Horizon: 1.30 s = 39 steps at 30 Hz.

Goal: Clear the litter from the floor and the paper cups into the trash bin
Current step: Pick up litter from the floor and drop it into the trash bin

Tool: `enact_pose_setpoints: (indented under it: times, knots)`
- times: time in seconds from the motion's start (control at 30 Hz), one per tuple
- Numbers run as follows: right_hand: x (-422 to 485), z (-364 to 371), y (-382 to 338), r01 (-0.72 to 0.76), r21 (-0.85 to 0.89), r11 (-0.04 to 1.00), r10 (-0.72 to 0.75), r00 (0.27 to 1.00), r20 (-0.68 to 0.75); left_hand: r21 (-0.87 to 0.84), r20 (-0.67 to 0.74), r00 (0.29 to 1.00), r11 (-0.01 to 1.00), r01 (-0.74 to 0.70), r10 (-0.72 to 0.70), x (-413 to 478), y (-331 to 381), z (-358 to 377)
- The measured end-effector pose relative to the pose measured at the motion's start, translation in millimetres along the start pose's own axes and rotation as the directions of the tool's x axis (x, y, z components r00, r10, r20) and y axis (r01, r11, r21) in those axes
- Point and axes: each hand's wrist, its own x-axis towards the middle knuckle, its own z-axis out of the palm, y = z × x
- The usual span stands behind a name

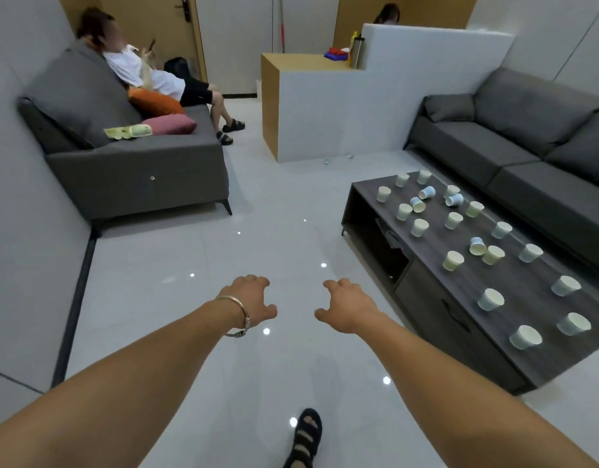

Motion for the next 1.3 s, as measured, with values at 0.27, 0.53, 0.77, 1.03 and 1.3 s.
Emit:
enact_pose_setpoints:
  times: [0.27,0.53,0.77,1.03,1.3]
  knots:
    - [177,-88,20,0.027,0.005,1.0,-0.027,1.0,-0.008,-0.007,-0.031,0.996,0.997,0.082,-0.083,168,-17,-84]
    - [341,-150,17,0.016,-0.015,1.0,-0.016,1.0,-0.015,-0.014,-0.023,0.998,0.998,0.053,-0.053,332,-45,-144]
    - [485,-201,2,-0.082,0.013,0.997,0.083,0.996,-0.015,-0.001,-0.012,0.998,0.998,-0.062,0.062,500,-70,-219]
    - [619,-256,30,-0.187,0.072,0.98,0.189,0.982,-0.01,0.055,0.033,0.988,0.986,-0.154,0.153,666,-64,-284]
    - [792,-325,91,-0.178,0.098,0.979,0.177,0.984,0.019,0.071,0.063,0.985,0.984,-0.166,0.162,852,-26,-336]
